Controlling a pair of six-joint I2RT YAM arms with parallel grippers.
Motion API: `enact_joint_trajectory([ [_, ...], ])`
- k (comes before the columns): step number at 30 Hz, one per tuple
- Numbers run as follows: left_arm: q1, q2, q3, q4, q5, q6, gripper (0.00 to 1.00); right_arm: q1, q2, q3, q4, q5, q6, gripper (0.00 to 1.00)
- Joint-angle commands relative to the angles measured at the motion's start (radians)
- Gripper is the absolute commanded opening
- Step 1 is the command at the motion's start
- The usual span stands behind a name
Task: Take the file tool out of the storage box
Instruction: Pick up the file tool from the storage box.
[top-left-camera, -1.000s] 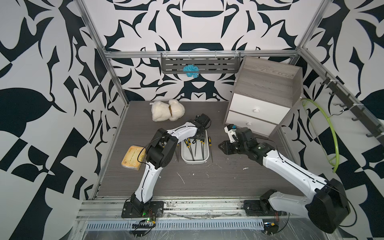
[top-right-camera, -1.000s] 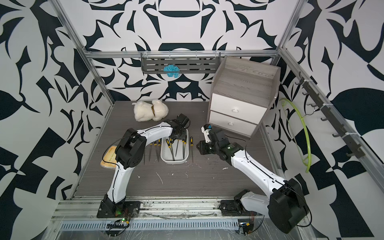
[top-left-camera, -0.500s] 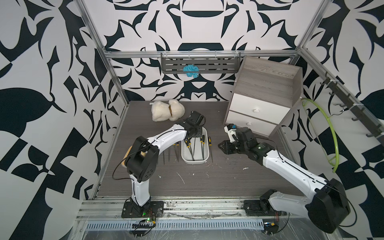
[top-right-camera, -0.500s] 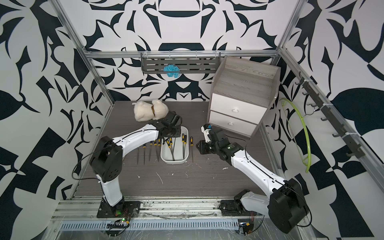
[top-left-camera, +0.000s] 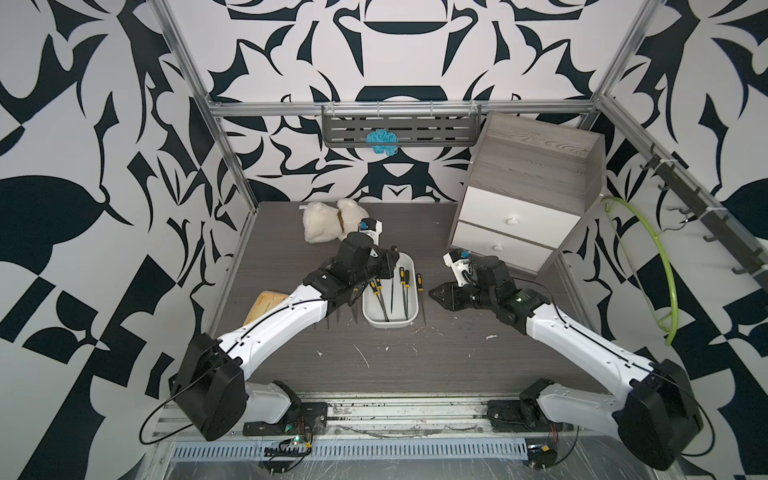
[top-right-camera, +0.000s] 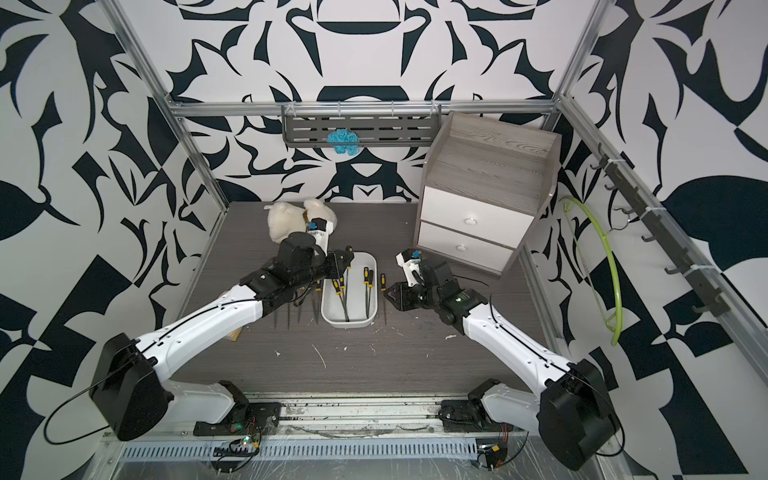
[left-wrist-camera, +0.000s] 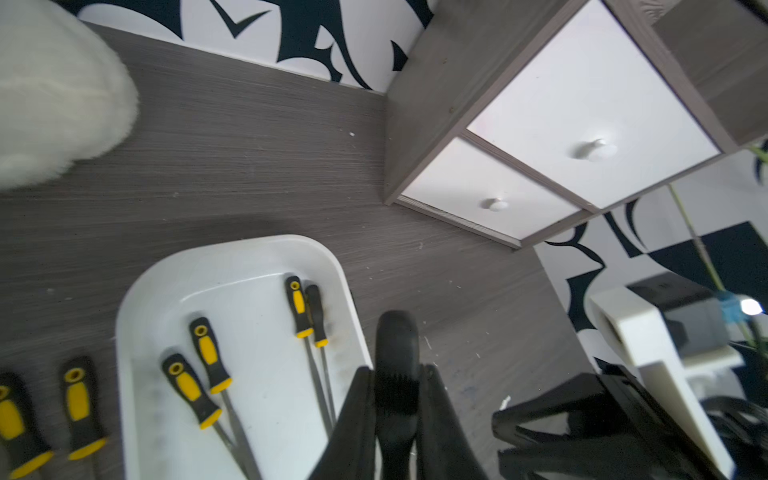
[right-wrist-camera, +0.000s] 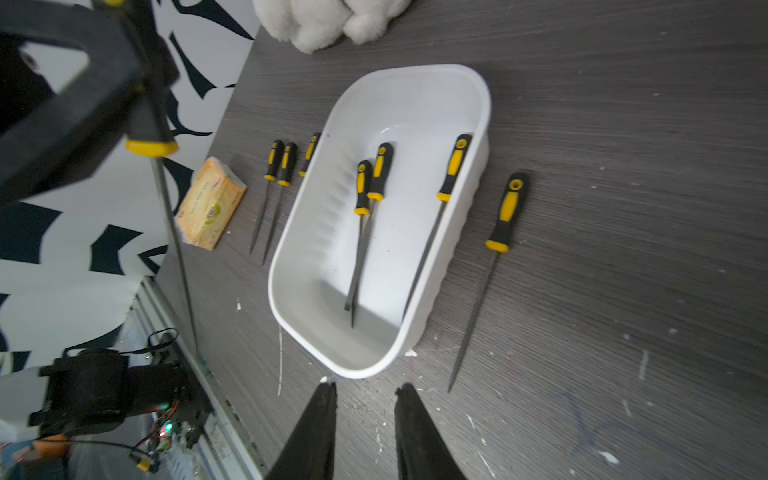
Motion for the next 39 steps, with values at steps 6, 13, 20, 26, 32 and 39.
enact_joint_trajectory([
  [6,0.011,-0.208,-0.240,0.223,0.088,-0.032,0.00,0.106,0.081,0.006,0.232,-0.218,0.079,0.38],
  [13,0.012,-0.248,-0.252,0.199,0.087,-0.016,0.00,0.264,0.223,0.036,0.420,-0.248,0.130,0.39],
  [20,0.011,-0.253,-0.252,0.183,0.079,-0.007,0.00,0.286,0.227,0.021,0.474,-0.238,0.142,0.39],
  [26,0.012,-0.275,-0.254,0.158,0.058,0.003,0.00,0.286,0.152,0.017,0.353,-0.129,0.085,0.32],
  [32,0.012,-0.275,-0.254,0.162,0.054,0.002,0.00,0.294,0.160,0.006,0.429,-0.185,0.115,0.37],
  [39,0.011,-0.263,-0.255,0.177,0.067,-0.009,0.00,0.323,0.234,0.042,0.450,-0.195,0.127,0.37],
])
